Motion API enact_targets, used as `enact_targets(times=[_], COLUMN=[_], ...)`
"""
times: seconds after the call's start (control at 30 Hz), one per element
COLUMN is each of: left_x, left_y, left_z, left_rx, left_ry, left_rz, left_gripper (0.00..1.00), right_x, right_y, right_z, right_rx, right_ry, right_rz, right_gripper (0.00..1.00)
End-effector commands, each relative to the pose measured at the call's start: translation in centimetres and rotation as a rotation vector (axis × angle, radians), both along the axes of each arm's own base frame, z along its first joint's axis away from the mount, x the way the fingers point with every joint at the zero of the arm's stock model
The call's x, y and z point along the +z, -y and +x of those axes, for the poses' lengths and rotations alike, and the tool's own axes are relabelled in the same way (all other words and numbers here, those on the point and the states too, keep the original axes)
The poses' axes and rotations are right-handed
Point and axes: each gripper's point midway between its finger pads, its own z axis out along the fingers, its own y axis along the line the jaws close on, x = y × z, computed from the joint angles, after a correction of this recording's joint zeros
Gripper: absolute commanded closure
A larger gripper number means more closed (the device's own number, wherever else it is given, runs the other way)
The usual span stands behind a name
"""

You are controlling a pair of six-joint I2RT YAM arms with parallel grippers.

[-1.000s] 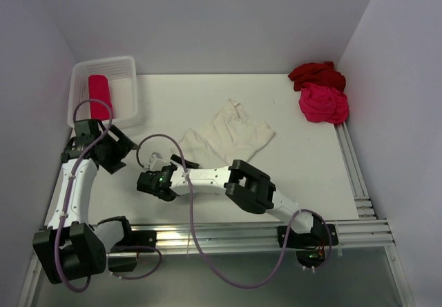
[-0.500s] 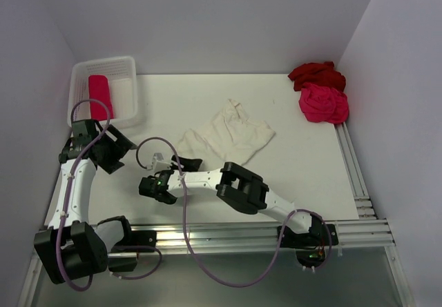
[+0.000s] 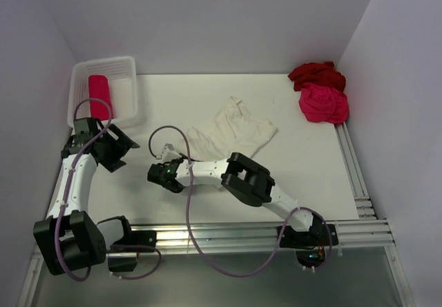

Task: Roll the t-shirts
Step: Roll the tshirt

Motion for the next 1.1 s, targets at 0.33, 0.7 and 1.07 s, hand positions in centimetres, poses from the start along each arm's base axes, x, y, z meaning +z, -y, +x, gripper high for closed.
enact_targets(times=[0.33, 0.7, 1.07], left_x=[-0.2, -1.4, -2.8], left_y=[0.0, 1.2, 6.4], left_z=[1.2, 1.8, 4.1], left_rx=[-0.040, -0.106, -0.202], left_ry=[0.023, 0.003, -0.009], left_rz=[-0.004, -0.039, -0.048], left_gripper=[0.15, 0.15, 0.15], right_x=[3.4, 3.0, 4.8], right_y=[-8.2, -8.5, -7.4], right_z=[-5.3, -5.3, -4.2], right_rx=[0.088, -0.012, -0.013], right_ry=[-0.509, -0.905, -1.025], right_rz=[0.658, 1.072, 1.266], right_gripper=[1.00, 1.00, 1.00])
